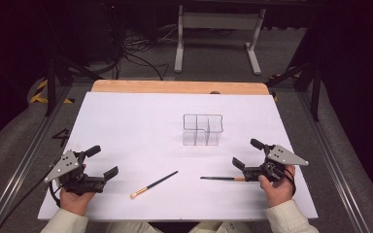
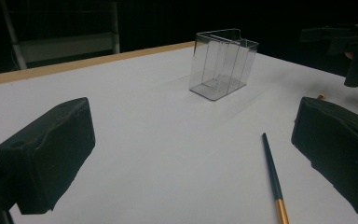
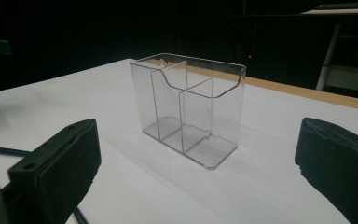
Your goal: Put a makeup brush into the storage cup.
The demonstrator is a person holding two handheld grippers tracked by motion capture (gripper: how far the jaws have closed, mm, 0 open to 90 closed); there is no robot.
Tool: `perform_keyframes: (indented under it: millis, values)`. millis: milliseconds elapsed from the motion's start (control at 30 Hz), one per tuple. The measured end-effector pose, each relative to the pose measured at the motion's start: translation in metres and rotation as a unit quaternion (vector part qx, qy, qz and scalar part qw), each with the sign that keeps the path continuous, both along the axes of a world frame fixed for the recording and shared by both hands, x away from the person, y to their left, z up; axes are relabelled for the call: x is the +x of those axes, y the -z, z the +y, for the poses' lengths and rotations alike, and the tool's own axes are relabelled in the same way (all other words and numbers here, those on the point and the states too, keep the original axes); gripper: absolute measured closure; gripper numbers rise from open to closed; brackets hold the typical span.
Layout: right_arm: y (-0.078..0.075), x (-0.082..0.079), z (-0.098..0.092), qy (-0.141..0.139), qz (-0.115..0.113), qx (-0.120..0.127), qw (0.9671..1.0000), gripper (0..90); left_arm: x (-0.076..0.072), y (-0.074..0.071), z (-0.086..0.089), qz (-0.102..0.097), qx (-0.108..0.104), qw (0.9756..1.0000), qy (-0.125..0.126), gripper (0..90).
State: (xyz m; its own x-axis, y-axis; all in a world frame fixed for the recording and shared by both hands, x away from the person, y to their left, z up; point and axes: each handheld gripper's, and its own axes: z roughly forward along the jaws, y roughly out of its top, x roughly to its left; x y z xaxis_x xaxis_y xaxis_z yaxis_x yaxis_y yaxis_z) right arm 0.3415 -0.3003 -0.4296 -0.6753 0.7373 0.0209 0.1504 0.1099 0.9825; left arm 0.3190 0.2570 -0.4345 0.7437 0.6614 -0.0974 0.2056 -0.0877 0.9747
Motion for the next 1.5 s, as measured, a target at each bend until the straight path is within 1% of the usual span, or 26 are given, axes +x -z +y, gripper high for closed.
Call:
perform_keyframes:
  millis: [133,667,767,800,833,867,1000,1133,1233,1400,1500]
  values:
    - [0.0,0.0,0.0,0.0,0.0,0.0,1.0,0.9,0.0,-0.001,0.0,-0.002,0.003,1.0,0.001,0.2]
    - [-0.001,0.0,-0.001,0.002,0.001,0.002,1.0,0.9,0.0,-0.002,-0.001,-0.004,0.001,1.0,0.002,0.2]
    - [-0.001,0.0,-0.001,0.002,0.0,0.004,1.0,0.9,0.0,-0.001,-0.001,-0.002,0.002,1.0,0.003,0.2]
    - [-0.001,0.0,-0.001,0.002,0.0,0.004,1.0,0.9,0.0,-0.001,-0.001,0.002,0.005,1.0,0.005,0.2]
    - [-0.001,0.0,-0.001,0.002,0.0,0.004,1.0,0.9,0.001,-0.001,-0.001,0.002,0.007,1.0,0.003,0.2]
    - [-0.002,0.0,-0.001,0.003,0.001,0.004,1.0,0.9,0.001,0.0,-0.002,0.004,0.006,1.0,0.003,0.3]
    - [-0.004,0.0,0.001,0.001,-0.003,0.005,1.0,0.8,0.001,0.0,-0.002,0.004,0.007,1.0,0.005,0.2]
    - [-0.01,0.001,0.01,-0.008,-0.008,0.007,0.9999,0.8,0.001,0.0,-0.003,0.006,0.009,0.9999,0.006,0.2]
    - [-0.01,0.002,0.013,-0.013,-0.009,0.006,0.9999,0.8,0.002,0.001,-0.004,0.008,0.008,0.9999,0.006,0.2]
    - [-0.013,0.004,0.019,-0.013,-0.009,0.01,0.9998,0.8,0.003,0.002,-0.004,0.011,0.009,0.9999,0.008,0.2]
    - [-0.013,0.004,0.024,-0.02,-0.009,0.007,0.9997,0.8,0.003,0.002,-0.004,0.01,0.009,0.9999,0.007,0.2]
